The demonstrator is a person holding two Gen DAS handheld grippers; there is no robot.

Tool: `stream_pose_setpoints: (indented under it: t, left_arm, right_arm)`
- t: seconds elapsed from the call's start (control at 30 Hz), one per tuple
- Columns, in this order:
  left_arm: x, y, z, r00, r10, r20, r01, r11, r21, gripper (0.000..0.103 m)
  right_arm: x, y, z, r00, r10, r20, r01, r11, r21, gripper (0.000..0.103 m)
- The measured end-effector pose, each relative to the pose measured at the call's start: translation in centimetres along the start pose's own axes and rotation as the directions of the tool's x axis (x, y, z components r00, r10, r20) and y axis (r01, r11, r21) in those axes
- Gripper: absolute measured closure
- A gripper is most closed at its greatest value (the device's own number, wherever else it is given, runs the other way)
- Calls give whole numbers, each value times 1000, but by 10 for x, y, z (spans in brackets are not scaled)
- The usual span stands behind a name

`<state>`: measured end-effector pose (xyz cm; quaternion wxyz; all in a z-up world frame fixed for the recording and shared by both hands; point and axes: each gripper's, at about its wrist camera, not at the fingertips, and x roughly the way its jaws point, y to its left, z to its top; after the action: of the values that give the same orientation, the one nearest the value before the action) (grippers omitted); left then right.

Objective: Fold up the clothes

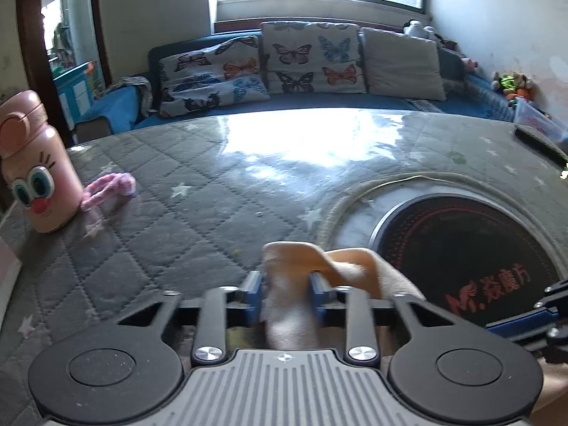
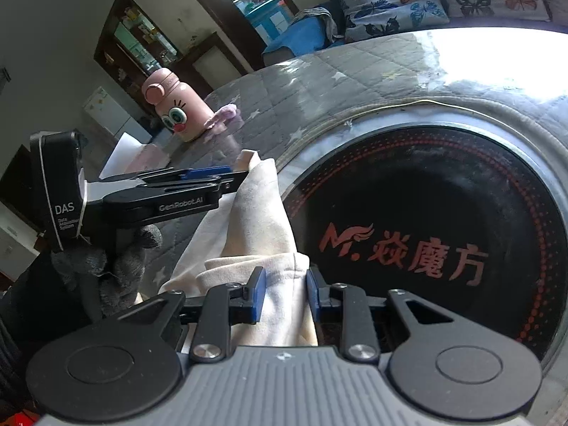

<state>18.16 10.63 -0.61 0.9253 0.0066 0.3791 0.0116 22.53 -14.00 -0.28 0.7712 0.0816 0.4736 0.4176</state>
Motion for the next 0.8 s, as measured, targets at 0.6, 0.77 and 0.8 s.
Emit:
stream_pose_setpoints:
  t: [0.6,0.77,0.8]
  left_arm:
    - [-6,10,16,993,91,78,-92,996,7,99]
    - [-1,13,24,988,110,104,-110,994,-1,99]
    - [2,13,25,988,115,102,-116,993,3,99]
  right_arm:
    - [-64,-41,40,867,-391,308,397,917,44,98]
    - [-56,-45,46,834,-429,348,447,894,31,99]
    - [-52,-48,47,829,-438,348,457,889,29,99]
